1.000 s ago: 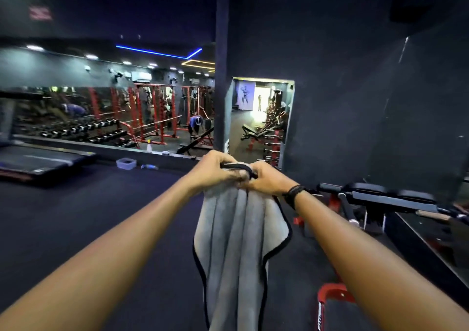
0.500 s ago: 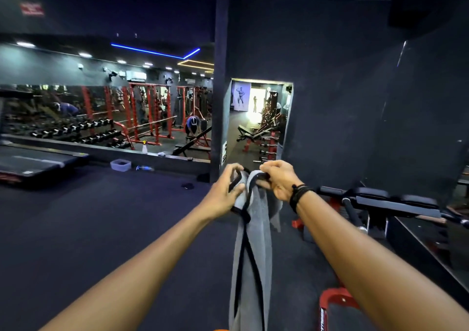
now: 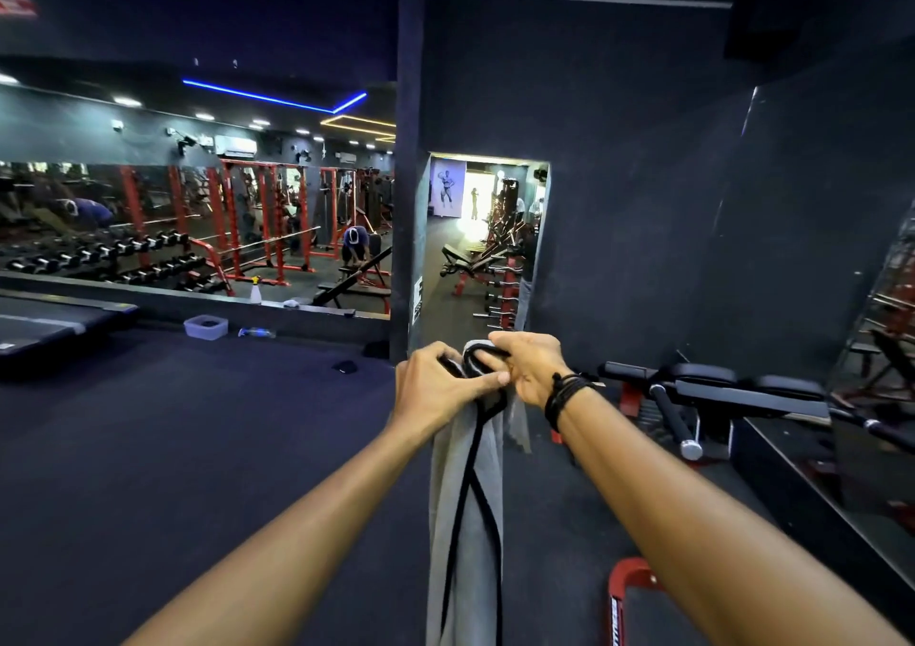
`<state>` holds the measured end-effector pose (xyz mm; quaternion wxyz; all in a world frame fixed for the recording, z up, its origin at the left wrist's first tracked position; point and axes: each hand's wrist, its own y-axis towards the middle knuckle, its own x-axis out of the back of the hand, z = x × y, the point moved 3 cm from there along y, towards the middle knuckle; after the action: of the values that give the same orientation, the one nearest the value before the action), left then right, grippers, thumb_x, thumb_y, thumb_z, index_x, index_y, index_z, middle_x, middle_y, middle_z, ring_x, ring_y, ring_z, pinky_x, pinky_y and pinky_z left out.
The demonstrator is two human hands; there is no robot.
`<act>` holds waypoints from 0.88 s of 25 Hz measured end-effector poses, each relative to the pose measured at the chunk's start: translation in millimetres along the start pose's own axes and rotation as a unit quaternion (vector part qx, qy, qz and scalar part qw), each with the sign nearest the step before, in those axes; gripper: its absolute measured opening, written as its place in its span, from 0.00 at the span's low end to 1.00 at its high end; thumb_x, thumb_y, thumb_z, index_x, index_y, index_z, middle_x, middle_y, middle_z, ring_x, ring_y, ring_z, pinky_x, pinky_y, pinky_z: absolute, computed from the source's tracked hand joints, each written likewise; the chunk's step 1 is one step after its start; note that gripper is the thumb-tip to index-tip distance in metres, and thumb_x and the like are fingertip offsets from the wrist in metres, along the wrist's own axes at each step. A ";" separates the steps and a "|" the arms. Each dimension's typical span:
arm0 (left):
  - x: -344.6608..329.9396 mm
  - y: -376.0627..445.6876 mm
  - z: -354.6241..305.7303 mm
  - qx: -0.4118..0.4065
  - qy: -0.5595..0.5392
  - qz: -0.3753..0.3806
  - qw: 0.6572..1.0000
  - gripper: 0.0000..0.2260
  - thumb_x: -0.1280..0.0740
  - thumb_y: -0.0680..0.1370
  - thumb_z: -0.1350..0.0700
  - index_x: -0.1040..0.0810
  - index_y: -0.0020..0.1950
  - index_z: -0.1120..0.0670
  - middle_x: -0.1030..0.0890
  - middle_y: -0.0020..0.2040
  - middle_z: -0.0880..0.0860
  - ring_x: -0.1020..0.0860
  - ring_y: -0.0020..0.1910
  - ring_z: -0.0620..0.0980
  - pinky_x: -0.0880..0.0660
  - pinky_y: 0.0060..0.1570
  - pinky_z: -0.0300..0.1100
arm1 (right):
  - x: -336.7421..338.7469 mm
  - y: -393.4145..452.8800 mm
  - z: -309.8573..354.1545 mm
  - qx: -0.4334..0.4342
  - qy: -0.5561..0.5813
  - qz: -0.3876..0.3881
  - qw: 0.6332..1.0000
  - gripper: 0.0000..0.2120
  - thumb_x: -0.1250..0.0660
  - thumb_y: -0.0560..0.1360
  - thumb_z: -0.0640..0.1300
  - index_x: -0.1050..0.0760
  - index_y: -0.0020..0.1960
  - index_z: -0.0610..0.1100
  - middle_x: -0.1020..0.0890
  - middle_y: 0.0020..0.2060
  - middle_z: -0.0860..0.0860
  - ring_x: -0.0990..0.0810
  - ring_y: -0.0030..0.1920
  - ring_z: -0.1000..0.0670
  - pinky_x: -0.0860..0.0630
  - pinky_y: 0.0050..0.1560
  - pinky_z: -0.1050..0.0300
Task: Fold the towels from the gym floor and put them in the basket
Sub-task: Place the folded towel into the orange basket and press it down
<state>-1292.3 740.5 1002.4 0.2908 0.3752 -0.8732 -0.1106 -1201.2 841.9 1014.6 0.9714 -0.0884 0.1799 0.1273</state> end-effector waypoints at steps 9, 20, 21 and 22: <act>-10.6 20.7 11.0 0.002 0.023 0.024 0.999 0.14 0.39 0.75 0.58 0.33 0.30 0.55 0.33 0.28 0.51 0.35 0.31 0.49 0.39 0.27 0.35 | 17.9 11.4 11.2 0.018 0.006 0.015 1.000 0.08 0.34 0.72 0.25 0.26 0.50 0.30 0.24 0.44 0.39 0.19 0.41 0.44 0.20 0.29 0.61; 39.7 73.0 -3.2 -0.013 -0.237 0.056 0.970 0.13 0.31 0.74 0.63 0.27 0.31 0.54 0.27 0.25 0.45 0.32 0.26 0.40 0.34 0.25 0.32 | 88.6 26.8 11.3 -0.002 -0.787 0.273 0.554 0.33 0.23 0.51 0.69 0.24 0.41 0.43 0.22 0.35 0.49 0.28 0.34 0.49 0.29 0.35 0.57; 48.0 78.5 -4.9 -0.022 -0.238 0.055 0.969 0.12 0.30 0.74 0.64 0.26 0.32 0.54 0.25 0.26 0.45 0.30 0.27 0.40 0.33 0.27 0.31 | 94.1 28.6 3.6 -0.033 -0.788 0.274 0.551 0.33 0.22 0.52 0.68 0.25 0.43 0.44 0.22 0.36 0.48 0.27 0.35 0.49 0.29 0.36 0.57; 55.2 83.5 -5.9 -0.034 -0.224 0.058 0.972 0.11 0.29 0.73 0.64 0.25 0.33 0.54 0.24 0.27 0.45 0.29 0.27 0.40 0.32 0.28 0.31 | 96.3 30.7 -0.8 -0.041 -0.790 0.272 0.548 0.32 0.22 0.54 0.67 0.25 0.44 0.44 0.21 0.37 0.48 0.27 0.36 0.49 0.28 0.36 0.58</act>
<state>-1368.5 758.8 1065.0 0.1059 0.2795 -0.9321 -0.2044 -1123.1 891.7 974.2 0.6365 0.0616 -0.6495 0.4112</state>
